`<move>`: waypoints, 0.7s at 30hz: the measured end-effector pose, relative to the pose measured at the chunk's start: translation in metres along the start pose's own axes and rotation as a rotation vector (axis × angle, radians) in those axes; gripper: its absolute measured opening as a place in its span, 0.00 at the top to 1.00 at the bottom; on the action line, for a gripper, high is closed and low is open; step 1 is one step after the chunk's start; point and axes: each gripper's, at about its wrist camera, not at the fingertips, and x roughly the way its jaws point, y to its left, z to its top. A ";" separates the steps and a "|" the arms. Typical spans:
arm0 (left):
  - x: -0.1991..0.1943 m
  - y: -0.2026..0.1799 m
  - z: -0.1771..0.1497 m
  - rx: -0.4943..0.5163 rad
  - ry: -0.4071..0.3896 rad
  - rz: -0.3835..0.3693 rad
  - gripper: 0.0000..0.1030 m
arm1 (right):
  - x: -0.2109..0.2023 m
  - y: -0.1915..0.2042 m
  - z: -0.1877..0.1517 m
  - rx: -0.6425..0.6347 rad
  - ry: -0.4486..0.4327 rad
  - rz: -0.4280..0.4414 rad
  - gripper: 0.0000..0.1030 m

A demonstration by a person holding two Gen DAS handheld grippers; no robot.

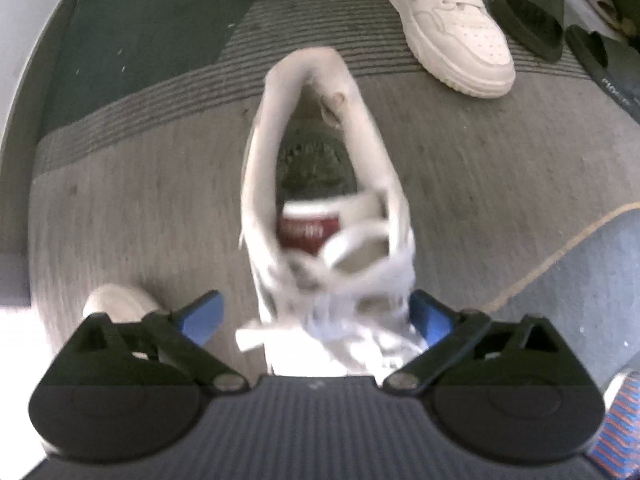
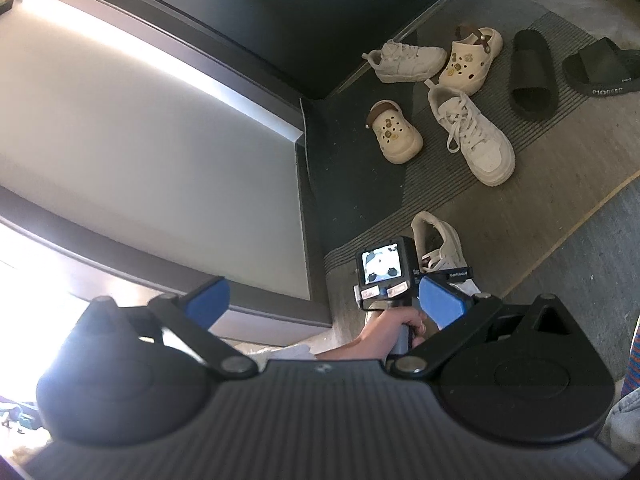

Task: Organize scattered shoes
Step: 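Carry the second sneaker with the left gripper and lower it beside the first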

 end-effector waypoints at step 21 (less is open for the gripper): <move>-0.039 -0.015 -0.029 0.131 0.044 -0.044 0.47 | -0.005 0.017 -0.003 -0.034 -0.038 0.039 0.00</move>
